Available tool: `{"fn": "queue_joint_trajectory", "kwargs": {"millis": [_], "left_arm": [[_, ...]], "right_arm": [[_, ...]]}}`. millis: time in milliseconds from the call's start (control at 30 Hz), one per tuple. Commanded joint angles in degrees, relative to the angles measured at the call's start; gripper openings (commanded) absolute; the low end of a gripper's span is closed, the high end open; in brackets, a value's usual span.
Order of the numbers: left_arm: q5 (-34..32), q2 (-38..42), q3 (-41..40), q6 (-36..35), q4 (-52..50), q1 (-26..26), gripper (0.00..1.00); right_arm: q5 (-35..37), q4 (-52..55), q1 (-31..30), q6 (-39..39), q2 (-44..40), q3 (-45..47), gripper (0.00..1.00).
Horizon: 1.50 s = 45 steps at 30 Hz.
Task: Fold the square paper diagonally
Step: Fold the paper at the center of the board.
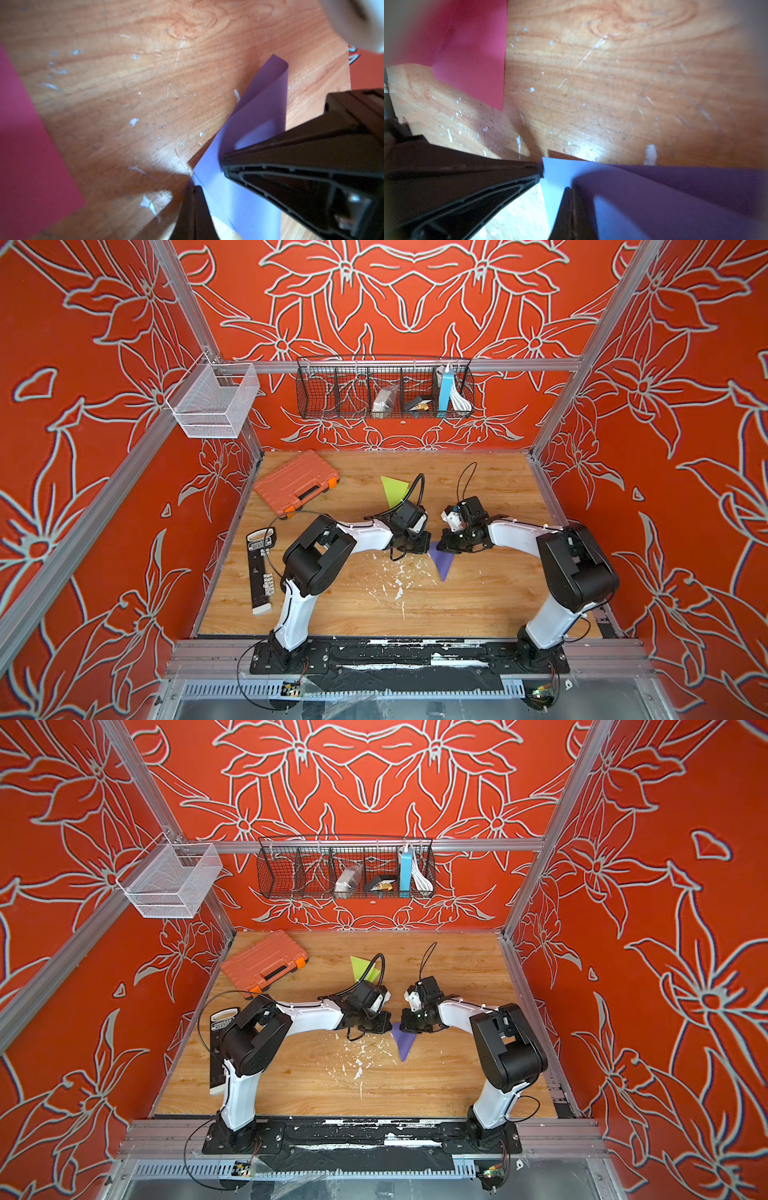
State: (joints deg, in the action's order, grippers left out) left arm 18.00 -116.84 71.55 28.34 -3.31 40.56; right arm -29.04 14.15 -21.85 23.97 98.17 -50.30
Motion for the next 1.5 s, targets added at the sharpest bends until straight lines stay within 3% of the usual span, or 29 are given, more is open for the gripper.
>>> {"fn": "queue_joint_trajectory", "kwargs": {"millis": [0,600,1167,1467], "left_arm": [[-2.51,-2.99,-0.01,-1.04,-3.92,-0.11,0.00],[-1.56,-3.08,0.28,-0.83,-3.11,-0.13,0.00],[0.28,4.16,-0.03,1.45,-2.64,0.38,0.05],[1.57,3.08,1.16,1.89,-2.80,2.07,0.00]], "right_arm": [[-1.95,2.07,-0.48,-2.33,0.59,0.25,0.00],[-3.97,1.94,-0.43,-3.91,1.32,-0.41,0.00],[-1.20,2.39,-0.48,-4.04,2.02,-0.17,0.00],[-1.48,1.91,-0.48,-3.45,1.96,-0.10,0.00]]}}
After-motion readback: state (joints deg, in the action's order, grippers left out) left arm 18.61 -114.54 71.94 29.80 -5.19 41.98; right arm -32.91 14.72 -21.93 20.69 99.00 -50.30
